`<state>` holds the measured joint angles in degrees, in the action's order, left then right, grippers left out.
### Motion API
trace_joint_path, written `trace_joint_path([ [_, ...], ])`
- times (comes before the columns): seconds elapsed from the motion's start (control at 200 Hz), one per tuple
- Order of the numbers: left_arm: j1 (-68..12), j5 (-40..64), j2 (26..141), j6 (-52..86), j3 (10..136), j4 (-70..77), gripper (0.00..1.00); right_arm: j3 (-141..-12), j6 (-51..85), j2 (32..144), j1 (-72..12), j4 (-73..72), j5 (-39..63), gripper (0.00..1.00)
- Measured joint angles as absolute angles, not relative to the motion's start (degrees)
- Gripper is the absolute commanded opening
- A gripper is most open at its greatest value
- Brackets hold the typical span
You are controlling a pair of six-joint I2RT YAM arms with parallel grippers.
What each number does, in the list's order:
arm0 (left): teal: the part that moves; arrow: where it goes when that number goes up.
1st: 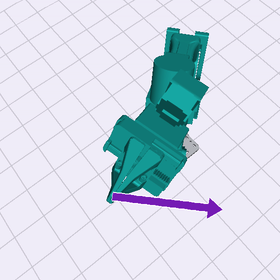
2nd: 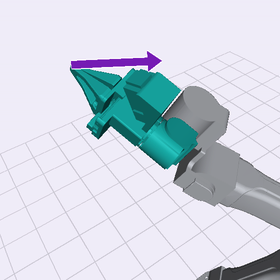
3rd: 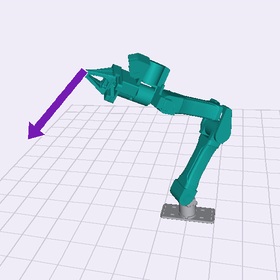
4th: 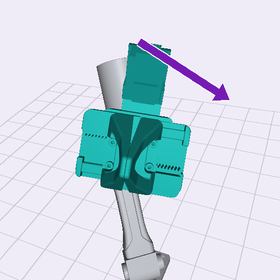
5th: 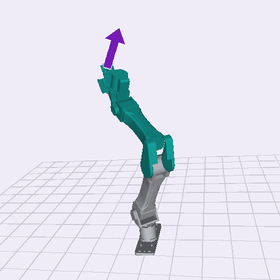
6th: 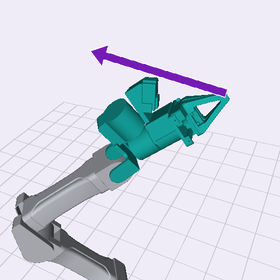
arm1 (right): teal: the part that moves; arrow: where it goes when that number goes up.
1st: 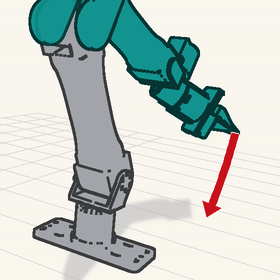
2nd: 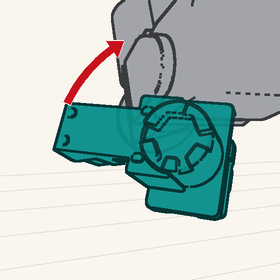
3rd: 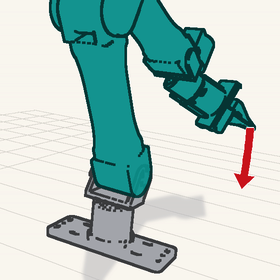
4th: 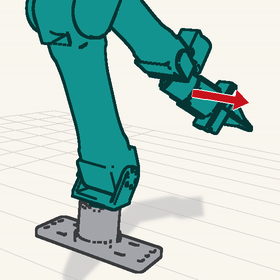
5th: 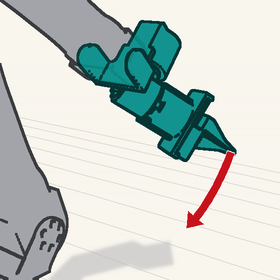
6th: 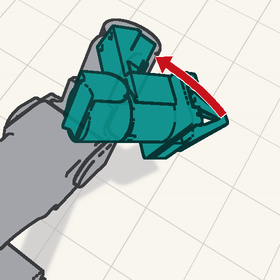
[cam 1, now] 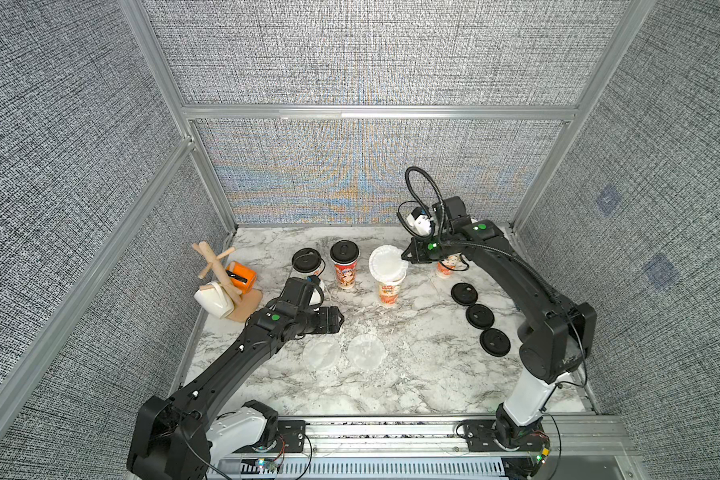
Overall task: Put the leak-proof paper on the milk tea cups
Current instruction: Place the leak-proof paper at the cup.
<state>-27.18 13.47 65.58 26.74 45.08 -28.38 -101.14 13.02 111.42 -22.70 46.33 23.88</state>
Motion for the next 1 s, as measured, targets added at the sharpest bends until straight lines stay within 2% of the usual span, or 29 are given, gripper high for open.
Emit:
trace_joint_path([
  [0.931,-27.18,13.41,66.08,25.52,45.08,-28.4,0.82,-100.36,12.93,115.85,-20.88,47.27,22.41,0.0],
  [1.001,-27.18,13.41,66.08,25.52,45.08,-28.42,0.82,-100.36,12.95,116.01,-20.82,47.27,22.24,0.09],
])
